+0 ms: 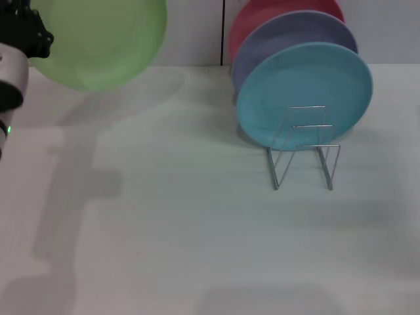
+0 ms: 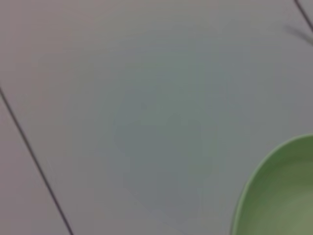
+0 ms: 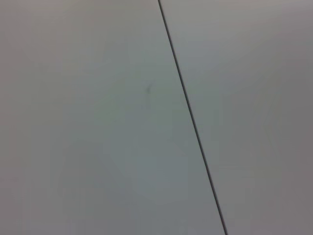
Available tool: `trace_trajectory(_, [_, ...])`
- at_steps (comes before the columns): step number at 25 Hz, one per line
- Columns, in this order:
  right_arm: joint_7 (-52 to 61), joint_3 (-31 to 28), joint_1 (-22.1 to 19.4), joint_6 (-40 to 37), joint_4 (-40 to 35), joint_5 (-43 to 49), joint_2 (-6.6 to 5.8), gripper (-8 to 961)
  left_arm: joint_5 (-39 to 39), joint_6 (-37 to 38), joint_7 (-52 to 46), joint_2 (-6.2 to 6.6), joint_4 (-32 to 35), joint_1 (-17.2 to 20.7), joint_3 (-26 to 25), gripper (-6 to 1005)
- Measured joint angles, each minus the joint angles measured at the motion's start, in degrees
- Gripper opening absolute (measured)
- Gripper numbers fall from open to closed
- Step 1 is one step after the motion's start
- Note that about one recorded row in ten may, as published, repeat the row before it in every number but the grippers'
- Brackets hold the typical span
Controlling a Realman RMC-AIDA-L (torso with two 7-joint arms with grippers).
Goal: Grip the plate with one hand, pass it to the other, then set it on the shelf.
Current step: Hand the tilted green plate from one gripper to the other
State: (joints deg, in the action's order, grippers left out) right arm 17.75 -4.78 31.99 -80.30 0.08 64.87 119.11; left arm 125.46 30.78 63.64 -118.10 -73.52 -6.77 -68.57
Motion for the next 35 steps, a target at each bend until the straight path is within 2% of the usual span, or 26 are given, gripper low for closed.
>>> trace_trajectory(1, [0.0,0.1,0.0,0.0,0.0,0.0,-0.01,577,3.4,3.6,-4.6,0.01,1.7,0.0,1.0,33])
trace_trajectory(2, [0.0,0.2,0.1,0.1,0.0,0.1,-0.02,577,9.8,10.4,-15.3,0.01,5.8,0.0,2.6,33])
trace_trajectory(3, [0.0,0.2,0.1,0.1,0.0,0.1,-0.02,576,12.4,12.3,-20.0,0.02,7.4,0.0,2.9,33])
trace_trajectory(5, [0.0,0.2,0.2,0.2,0.0,0.1,-0.04,575,17.1,14.2,-30.0,0.1,10.1,-0.2,2.8,33])
trace_trajectory(6, [0.0,0.2,0.2,0.2,0.0,0.1,-0.04,575,17.1,14.2,-30.0,0.1,10.1,-0.2,2.8,33])
trace_trajectory(7, [0.0,0.9,0.2,0.2,0.0,0.1,-0.09,574,21.8,15.0,-41.4,0.28,12.8,-0.4,2.0,33])
trace_trajectory(9, [0.0,4.4,0.1,-0.5,0.0,0.1,-0.1,573,27.3,16.1,-55.2,0.54,16.8,-0.8,0.7,33])
trace_trajectory(10, [0.0,4.4,0.1,-0.5,0.0,0.1,-0.1,573,27.3,16.1,-55.2,0.54,16.8,-0.8,0.7,33])
trace_trajectory(11, [0.0,7.3,-0.4,-2.3,0.1,0.1,-0.03,572,30.3,18.4,-63.5,0.59,20.5,-1.3,-0.4,33])
trace_trajectory(14, [-0.1,8.8,-0.7,-3.8,0.5,0.1,0.03,571,32.1,22.0,-68.2,0.37,24.5,-2.0,-1.1,33])
trace_trajectory(15, [-0.1,11.4,-1.5,-7.2,1.8,0.1,0.08,570,32.5,24.0,-68.9,0.17,26.4,-2.5,-1.3,33])
trace_trajectory(16, [-0.1,11.4,-1.5,-7.2,1.8,0.1,0.08,570,32.5,24.0,-68.9,0.17,26.4,-2.5,-1.3,33])
trace_trajectory(17, [0.0,13.9,-2.4,-10.5,3.5,0.2,0.09,569,32.7,27.0,-69.0,-0.26,30.0,-3.6,-1.3,33])
trace_trajectory(18, [0.0,13.9,-2.4,-10.5,3.5,0.2,0.09,569,32.7,27.0,-69.0,-0.26,30.0,-3.6,-1.3,33])
trace_trajectory(20, [0.2,17.7,-3.0,-14.3,6.0,2.3,0.11,568,31.9,29.0,-68.6,-0.73,34.0,-5.2,-1.2,33])
trace_trajectory(23, [0.3,18.6,-2.7,-15.2,7.7,5.9,0.08,566,29.8,30.9,-67.9,-0.93,36.9,-6.3,-0.4,33])
trace_trajectory(25, [0.0,18.8,-1.0,-14.4,9.8,12.0,0.05,565,24.2,33.9,-65.5,-1.03,39.7,-7.4,2.9,33])
trace_trajectory(26, [0.0,18.8,-1.0,-14.4,9.8,12.0,0.05,565,24.2,33.9,-65.5,-1.03,39.7,-7.4,2.9,33])
trace_trajectory(27, [-0.3,18.8,0.8,-12.7,10.7,15.8,0.07,564,19.8,35.6,-63.0,-1.02,40.6,-7.7,5.6,33])
trace_trajectory(29, [-0.3,18.8,1.7,-11.8,11.0,17.2,0.09,563,17.4,36.5,-61.4,-1.02,40.7,-7.7,7.1,33])
trace_trajectory(31, [-0.7,18.8,5.5,-7.4,12.5,21.2,0.11,562,11.1,39.8,-57.7,-1.03,41.2,-7.8,11.6,34])
trace_trajectory(34, [-0.8,18.8,6.5,-6.2,12.9,22.0,0.12,536,7.9,41.8,-55.7,-1.07,41.5,-7.9,14.3,34])
trace_trajectory(35, [-0.9,18.6,8.1,-3.8,13.4,23.6,0.13,528,4.9,43.7,-53.2,-1.08,41.6,-7.9,17.2,34])
